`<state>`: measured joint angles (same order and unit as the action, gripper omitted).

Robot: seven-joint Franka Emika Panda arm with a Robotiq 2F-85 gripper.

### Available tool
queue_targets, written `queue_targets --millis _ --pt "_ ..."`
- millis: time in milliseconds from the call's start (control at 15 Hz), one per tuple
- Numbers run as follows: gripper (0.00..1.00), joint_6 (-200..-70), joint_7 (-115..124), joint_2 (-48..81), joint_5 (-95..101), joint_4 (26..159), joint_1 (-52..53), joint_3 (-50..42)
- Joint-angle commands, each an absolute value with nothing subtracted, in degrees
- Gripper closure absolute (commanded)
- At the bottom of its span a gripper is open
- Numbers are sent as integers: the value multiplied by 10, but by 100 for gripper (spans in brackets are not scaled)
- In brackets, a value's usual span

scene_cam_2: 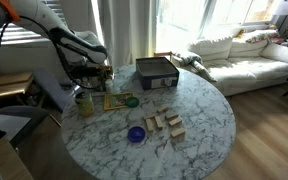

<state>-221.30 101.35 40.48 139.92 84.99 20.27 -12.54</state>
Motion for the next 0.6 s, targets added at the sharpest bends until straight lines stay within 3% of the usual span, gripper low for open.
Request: queue_targets --millis 0,67,133,467,533 --pt "88 -2207 972 404 1376 871 198 -120" --pt "38 -2213 965 405 1372 872 197 -119" --pt "37 -2218 960 407 1368 874 196 -118" --pt "1 -2228 935 404 1352 876 193 -115" --pt "0 -2230 933 401 1351 877 192 -117"
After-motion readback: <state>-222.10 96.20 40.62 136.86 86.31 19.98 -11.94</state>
